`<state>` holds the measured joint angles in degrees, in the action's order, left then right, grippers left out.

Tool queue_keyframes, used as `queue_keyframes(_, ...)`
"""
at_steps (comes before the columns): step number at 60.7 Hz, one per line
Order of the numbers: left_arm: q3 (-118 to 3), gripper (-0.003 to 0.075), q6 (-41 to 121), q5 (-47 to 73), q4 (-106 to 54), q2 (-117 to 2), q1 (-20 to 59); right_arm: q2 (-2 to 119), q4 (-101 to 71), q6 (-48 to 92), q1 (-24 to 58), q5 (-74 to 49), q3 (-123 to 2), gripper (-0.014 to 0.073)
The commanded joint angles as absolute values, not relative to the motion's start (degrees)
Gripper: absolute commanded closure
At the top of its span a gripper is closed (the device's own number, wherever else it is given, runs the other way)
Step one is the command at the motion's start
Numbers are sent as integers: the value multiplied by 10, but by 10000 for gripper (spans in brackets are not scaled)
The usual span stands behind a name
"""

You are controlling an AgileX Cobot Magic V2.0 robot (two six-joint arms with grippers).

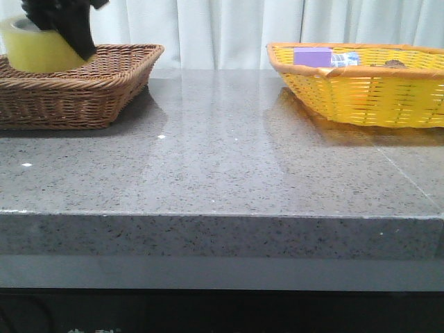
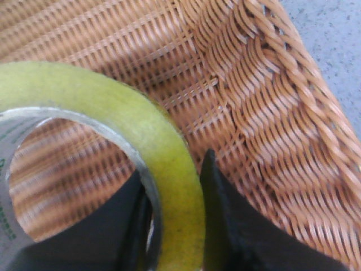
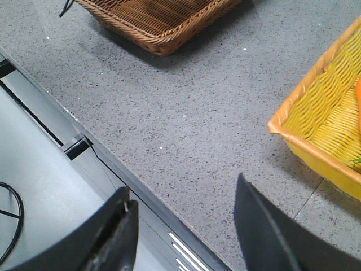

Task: Transfer tape with both arms
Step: 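Lift the tape roll and carry it over the brown basket, then lower the tape into the brown basket and open the left gripper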

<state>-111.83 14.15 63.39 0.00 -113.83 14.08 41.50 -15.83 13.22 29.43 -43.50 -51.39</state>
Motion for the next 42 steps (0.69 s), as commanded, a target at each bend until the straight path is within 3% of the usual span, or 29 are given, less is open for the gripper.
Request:
queue_keyframes(1, -1139, 619, 138, 585, 0, -1120, 140, 413, -168, 135, 293, -396, -528, 183)
queue_keyframes(23, -1139, 606, 138, 584, 4, -1146, 140, 413, -168, 135, 293, -396, -528, 183)
queue_keyframes(26, -1139, 566, 138, 584, 4, -1146, 140, 413, -168, 135, 293, -396, -528, 183)
queue_keyframes(36, -1139, 321, 138, 585, 4, -1146, 140, 413, -168, 135, 293, -396, -528, 183)
queue_keyframes(42, -1139, 278, 138, 599, 4, -1145, 140, 413, -168, 135, 293, -396, -528, 183)
